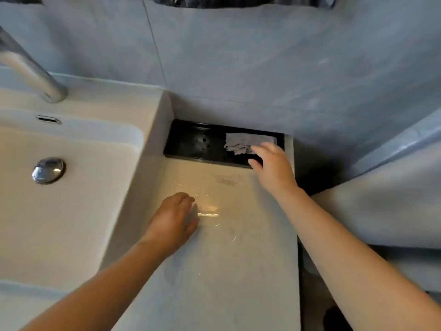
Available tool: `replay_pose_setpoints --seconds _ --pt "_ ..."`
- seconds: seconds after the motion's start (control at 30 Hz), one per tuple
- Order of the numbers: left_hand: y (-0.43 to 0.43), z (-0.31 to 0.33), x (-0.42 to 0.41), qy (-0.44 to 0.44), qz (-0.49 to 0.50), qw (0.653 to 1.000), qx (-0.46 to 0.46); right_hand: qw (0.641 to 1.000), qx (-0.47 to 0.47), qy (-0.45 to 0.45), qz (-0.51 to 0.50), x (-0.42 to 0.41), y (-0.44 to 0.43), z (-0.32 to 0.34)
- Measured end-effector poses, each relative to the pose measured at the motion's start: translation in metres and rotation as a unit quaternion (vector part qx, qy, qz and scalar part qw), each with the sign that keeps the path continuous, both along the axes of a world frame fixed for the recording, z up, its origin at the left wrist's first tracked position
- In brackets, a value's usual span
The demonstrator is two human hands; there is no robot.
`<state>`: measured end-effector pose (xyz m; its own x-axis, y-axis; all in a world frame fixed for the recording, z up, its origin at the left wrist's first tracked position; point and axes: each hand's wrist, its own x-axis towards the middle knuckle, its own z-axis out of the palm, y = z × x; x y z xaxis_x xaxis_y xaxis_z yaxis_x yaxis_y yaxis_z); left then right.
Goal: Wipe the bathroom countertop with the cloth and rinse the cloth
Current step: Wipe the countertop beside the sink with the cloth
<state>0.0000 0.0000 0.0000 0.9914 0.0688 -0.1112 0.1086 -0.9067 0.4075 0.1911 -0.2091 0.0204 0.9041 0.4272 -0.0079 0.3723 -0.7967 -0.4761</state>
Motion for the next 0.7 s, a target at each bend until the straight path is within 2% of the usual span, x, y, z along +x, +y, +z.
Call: replay_pose_setpoints --seconds 0.07,0.3,0.4,0.53,0.7 --pt "-0.001 -0.007 0.007 -0.029 -0.020 0.999 0.021 1.000 -0.006 -0.016 0.003 0.018 0.010 -0.008" --pt "-0.002 -0.021 0.005 0.018 -0.043 0.992 0.120 0.996 -0.065 -0.058 0.032 0.047 0.021 -0.033" --pt "-0.004 -0.024 0.002 0.041 -0.032 0.991 0.123 0.989 -0.114 -0.082 0.048 0.051 0.020 -0.036" --pt "-0.003 -0.023 0.003 0.038 -0.025 0.993 0.113 0.980 -0.175 -0.062 0.065 0.058 0.022 -0.035" --pt "-0.005 -0.023 0.001 0.049 -0.017 0.993 0.106 0.993 -0.102 -0.054 0.001 0.056 0.032 -0.034"
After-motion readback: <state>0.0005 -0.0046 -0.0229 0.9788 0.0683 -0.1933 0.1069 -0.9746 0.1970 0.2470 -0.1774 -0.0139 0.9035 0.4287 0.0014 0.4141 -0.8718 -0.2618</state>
